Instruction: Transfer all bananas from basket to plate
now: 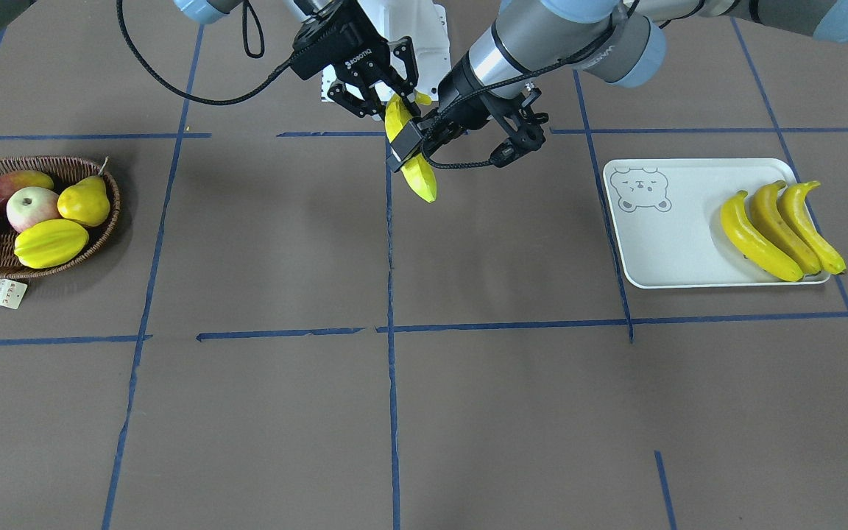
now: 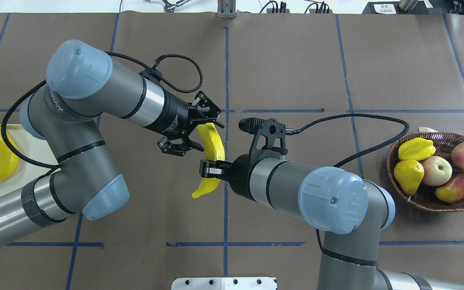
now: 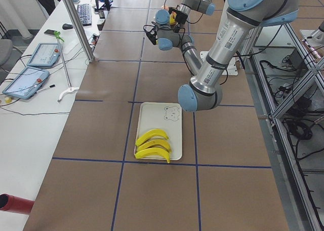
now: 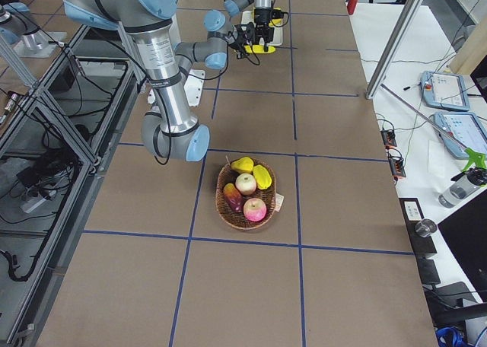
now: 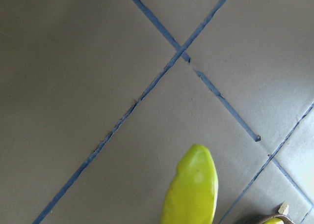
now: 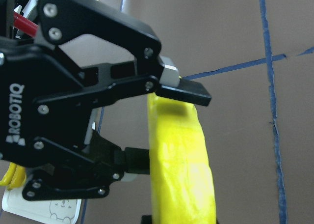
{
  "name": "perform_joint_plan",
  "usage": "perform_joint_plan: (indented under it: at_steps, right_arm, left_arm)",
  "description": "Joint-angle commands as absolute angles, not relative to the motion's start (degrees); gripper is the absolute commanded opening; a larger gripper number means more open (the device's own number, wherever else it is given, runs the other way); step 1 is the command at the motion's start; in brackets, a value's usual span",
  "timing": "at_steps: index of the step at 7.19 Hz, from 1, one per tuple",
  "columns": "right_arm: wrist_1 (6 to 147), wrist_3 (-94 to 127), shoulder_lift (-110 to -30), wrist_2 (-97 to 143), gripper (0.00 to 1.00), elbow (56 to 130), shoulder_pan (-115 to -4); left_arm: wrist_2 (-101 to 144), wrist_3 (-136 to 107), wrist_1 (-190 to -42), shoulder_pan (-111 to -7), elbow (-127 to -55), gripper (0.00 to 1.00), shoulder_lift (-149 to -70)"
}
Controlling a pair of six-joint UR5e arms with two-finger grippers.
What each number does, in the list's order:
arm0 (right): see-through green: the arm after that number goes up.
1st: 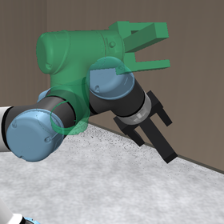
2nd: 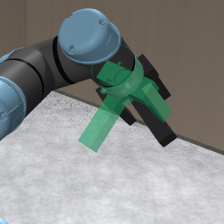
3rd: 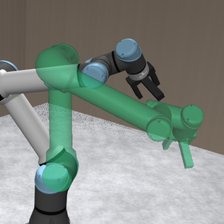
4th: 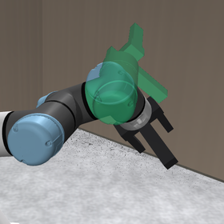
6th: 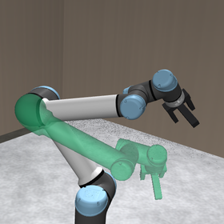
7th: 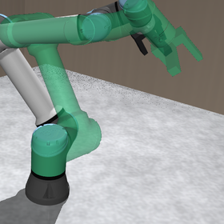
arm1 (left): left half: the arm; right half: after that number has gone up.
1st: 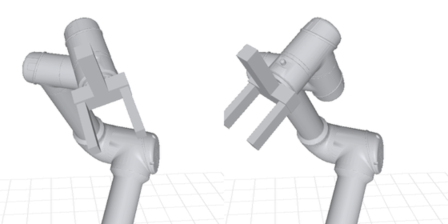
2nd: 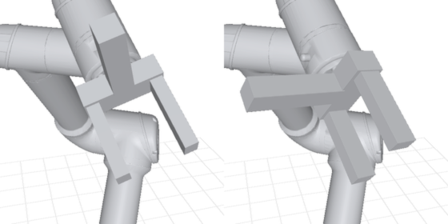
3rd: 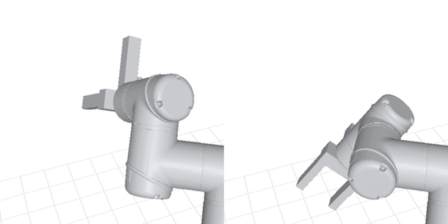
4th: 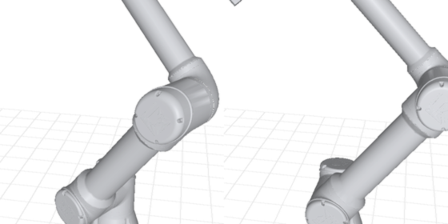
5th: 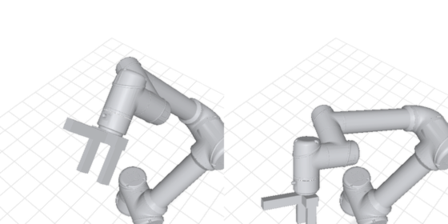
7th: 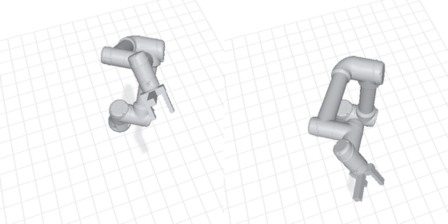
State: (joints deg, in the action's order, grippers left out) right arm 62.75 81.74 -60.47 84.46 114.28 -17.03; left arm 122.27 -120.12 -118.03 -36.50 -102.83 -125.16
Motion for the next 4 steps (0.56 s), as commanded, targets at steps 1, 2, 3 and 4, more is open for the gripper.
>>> perform_joint_plan:
  at_steps: [1,2,3,4]
  right_arm:
    - [62.67,81.65,-60.38,84.46,0.09,114.26,-16.88]
    - [62.67,81.65,-60.38,84.46,0.09,114.26,-16.87]
    - [62.67,81.65,-60.38,84.46,0.09,114.34,-16.87]
    - [62.67,81.74,-60.38,84.55,0.12,114.35,-16.87]
  left_arm:
    - [122.08,-119.97,-118.04,-36.47,-102.83,0.62,-124.98]
    - [122.08,-119.97,-118.12,-36.47,-102.83,0.62,-124.98]
    - [122.08,-119.88,-118.21,-36.39,-101.96,0.62,-124.98]
    - [122.08,-119.88,-119.34,-36.39,-101.43,0.39,-124.98]
